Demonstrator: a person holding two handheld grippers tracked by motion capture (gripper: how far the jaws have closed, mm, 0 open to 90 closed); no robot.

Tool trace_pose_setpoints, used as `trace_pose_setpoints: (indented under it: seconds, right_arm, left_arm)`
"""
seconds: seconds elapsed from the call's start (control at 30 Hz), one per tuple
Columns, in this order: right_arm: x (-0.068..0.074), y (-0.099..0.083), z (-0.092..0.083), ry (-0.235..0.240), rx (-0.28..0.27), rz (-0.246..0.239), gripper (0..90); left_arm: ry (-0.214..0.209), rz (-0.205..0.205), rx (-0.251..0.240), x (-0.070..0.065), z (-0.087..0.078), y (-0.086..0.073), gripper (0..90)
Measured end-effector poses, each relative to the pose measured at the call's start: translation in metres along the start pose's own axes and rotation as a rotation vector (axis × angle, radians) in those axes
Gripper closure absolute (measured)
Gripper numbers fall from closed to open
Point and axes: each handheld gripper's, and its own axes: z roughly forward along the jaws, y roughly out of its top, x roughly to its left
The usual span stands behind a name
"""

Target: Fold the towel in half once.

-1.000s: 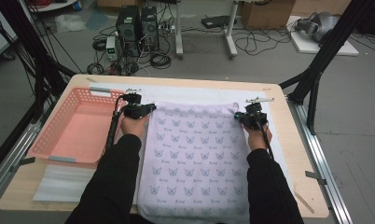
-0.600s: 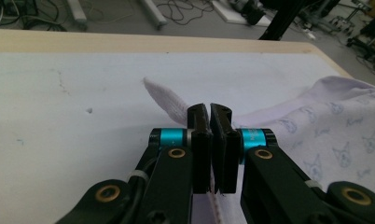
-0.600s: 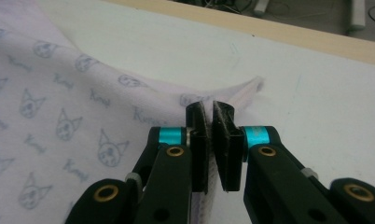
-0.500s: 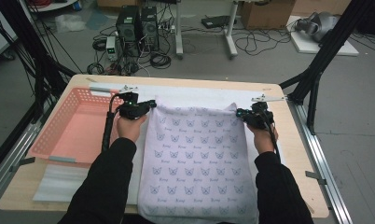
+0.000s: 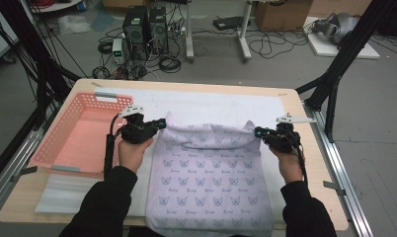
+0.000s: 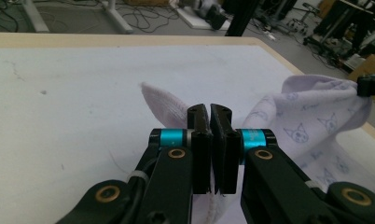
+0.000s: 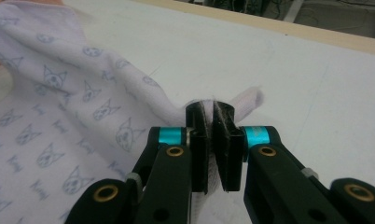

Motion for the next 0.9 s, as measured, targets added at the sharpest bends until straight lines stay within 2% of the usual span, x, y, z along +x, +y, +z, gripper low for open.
trace_pose_setpoints:
  seconds: [0.13, 0.23, 0.37, 0.47, 0.57, 0.63, 0.77, 0.9]
  right_arm:
    - [0.008, -0.011, -0.010, 0.016, 0.004, -0.012, 85.0]
    - [0.013, -0.023, -0.017, 0.039, 0.000, -0.005, 85.0]
    - [0.020, -0.039, -0.025, 0.058, 0.013, -0.008, 84.9]
    - [0.025, -0.048, -0.029, 0.066, 0.043, -0.017, 84.8]
    - [0.031, -0.054, -0.034, 0.065, 0.062, -0.045, 84.8]
    - [0.034, -0.059, -0.038, 0.075, 0.061, -0.042, 84.8]
    - [0.036, -0.071, -0.038, 0.083, 0.100, -0.040, 84.8]
    - [0.037, -0.075, -0.041, 0.082, 0.122, -0.045, 84.8]
  left_arm:
    - [-0.016, 0.014, 0.009, -0.006, -0.008, -0.013, 86.7]
    - [-0.019, 0.042, 0.037, -0.010, -0.013, -0.021, 86.6]
    - [-0.037, 0.043, 0.051, -0.013, -0.020, -0.031, 86.6]
    - [-0.036, 0.058, 0.049, -0.017, -0.026, -0.039, 86.6]
    - [-0.032, 0.093, 0.075, -0.022, -0.030, -0.049, 86.6]
    - [-0.039, 0.091, 0.090, -0.023, -0.033, -0.055, 86.6]
    - [-0.042, 0.095, 0.124, -0.024, -0.038, -0.065, 86.5]
    - [-0.037, 0.094, 0.150, -0.023, -0.042, -0.074, 86.5]
